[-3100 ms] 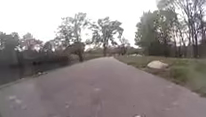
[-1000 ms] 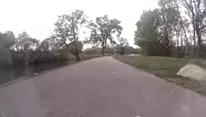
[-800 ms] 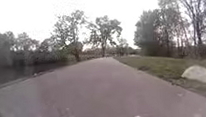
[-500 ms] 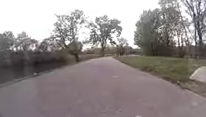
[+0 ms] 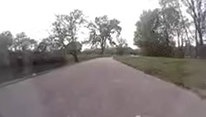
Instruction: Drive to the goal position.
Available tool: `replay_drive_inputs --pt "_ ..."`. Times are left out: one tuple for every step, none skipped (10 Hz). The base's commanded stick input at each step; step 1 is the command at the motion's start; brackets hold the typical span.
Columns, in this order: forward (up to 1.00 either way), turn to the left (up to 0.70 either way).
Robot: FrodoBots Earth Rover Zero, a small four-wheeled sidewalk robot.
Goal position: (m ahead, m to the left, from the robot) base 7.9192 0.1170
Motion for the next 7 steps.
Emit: replay_drive_inputs --pt "1.00 0.00" --pt "1.00 0.00" --pt "1.00 0.00" --pt "1.00 0.00" --pt "1.00 0.00" --pt "1.00 0.00" --pt "1.00 0.00"
